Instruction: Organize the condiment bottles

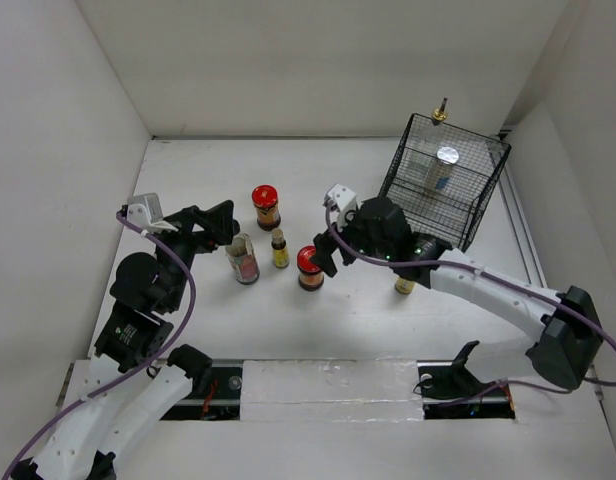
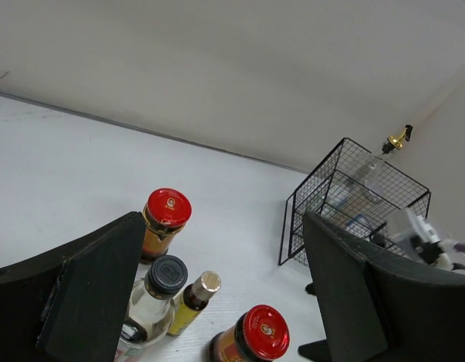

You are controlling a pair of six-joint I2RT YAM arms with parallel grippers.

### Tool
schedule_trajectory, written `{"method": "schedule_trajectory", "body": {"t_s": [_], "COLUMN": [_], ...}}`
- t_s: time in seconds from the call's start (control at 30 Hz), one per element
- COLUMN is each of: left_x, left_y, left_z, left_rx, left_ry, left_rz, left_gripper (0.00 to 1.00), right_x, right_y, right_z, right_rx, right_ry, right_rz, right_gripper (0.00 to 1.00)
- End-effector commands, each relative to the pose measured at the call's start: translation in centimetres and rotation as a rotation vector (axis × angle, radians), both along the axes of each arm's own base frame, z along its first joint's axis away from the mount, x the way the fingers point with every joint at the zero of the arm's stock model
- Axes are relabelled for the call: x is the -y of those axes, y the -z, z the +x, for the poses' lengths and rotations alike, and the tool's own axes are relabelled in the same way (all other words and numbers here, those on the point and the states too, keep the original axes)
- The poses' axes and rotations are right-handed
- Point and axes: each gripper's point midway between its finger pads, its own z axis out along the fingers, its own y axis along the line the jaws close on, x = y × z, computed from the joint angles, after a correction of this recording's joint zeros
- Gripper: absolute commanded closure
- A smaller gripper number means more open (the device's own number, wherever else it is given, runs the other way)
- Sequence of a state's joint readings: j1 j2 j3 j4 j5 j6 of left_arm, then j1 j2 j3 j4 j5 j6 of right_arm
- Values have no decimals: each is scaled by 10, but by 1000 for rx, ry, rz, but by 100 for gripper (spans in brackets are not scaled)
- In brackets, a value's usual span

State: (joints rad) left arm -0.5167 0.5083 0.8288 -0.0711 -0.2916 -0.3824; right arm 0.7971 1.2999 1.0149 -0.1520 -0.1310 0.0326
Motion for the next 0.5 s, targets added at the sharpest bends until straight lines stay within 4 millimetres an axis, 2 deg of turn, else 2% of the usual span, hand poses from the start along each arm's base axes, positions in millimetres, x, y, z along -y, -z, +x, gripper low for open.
{"method": "schedule_trajectory", "body": {"t_s": [0.0,0.07,0.2,0.4,0.47], "left_x": [1,1,1,1,0], "left_y": [-14,-14,-14,-11,-14], "left_z": [2,2,2,2,-1], "left_rx": [44,44,44,36,45], "left_ry": [2,2,2,2,2], "left_rz": [-14,-14,-14,-10,-15], "left_gripper": [19,19,19,19,19], "right_x": [-15,-30,-46,-48,-47], "right_y": [17,21,29,40,46], "right_z": [-5,-11,-15,1,4], "right_rx": [-19,-25,-36,-26,-36], "right_ry": [-55,-101,-138,-74,-57], "right_rz": [-56,-67,-94,-117,-128], "right_gripper": [1,1,1,1,5]}}
